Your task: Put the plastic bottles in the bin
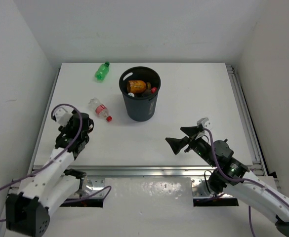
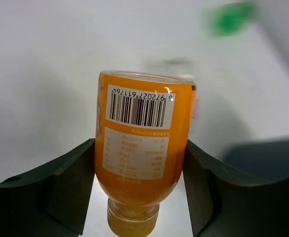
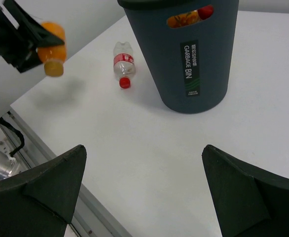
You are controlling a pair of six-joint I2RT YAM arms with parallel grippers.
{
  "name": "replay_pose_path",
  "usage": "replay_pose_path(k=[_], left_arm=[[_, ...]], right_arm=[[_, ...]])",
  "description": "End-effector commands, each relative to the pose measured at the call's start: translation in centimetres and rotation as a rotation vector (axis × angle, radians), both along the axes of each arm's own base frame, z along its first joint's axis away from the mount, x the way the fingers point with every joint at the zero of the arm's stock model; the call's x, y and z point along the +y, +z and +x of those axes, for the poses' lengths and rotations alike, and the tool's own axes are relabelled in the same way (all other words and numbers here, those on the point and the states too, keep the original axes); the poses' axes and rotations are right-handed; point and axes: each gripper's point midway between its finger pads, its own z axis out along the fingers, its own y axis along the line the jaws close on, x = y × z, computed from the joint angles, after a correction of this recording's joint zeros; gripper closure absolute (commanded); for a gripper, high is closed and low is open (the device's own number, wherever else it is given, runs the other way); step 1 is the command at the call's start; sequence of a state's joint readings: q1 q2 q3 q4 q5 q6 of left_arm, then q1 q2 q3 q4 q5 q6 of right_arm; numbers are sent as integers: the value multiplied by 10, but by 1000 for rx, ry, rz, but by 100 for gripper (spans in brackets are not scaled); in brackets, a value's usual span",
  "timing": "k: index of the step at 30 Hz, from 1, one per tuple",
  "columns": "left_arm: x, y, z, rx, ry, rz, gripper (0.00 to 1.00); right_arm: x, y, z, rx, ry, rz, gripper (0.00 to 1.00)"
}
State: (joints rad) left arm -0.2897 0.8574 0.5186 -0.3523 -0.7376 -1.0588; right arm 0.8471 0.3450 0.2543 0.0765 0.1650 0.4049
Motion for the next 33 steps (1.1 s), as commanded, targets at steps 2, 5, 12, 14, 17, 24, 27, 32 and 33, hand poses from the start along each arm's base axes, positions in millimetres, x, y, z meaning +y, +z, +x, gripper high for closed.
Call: replay_pose_path(k=[2,5,12,14,17,24,27,32,33], left_arm=[[-78,164,30,-520,-425,-40,100],[-115,238,35,-628,-583,-9,100],[-228,302,86,-672,-898,176,100],[-247,320,89,-706,-918,206,100],[-273,320,109,-717,-954,264,100],[-301,261,156,-624,-953,313,96],[-299,238,168,-570,-940,346,76],[-293,219,167,-549,-957,360,39],[-291,220,166,-549,-954,361,31]], right_arm=[[-1,20,0,-50,-7,57,2],[-5,25,2,-48,-27,48,2],[-8,17,5,-55,-50,49,2],[-8,17,5,-50,-53,45,2],[-4,15,2,-39,-27,51,2],[-7,15,2,-50,-38,62,2],[-5,13,4,-44,-36,50,2],[-3,10,4,-36,-30,36,2],[-3,10,5,-35,-32,35,2]])
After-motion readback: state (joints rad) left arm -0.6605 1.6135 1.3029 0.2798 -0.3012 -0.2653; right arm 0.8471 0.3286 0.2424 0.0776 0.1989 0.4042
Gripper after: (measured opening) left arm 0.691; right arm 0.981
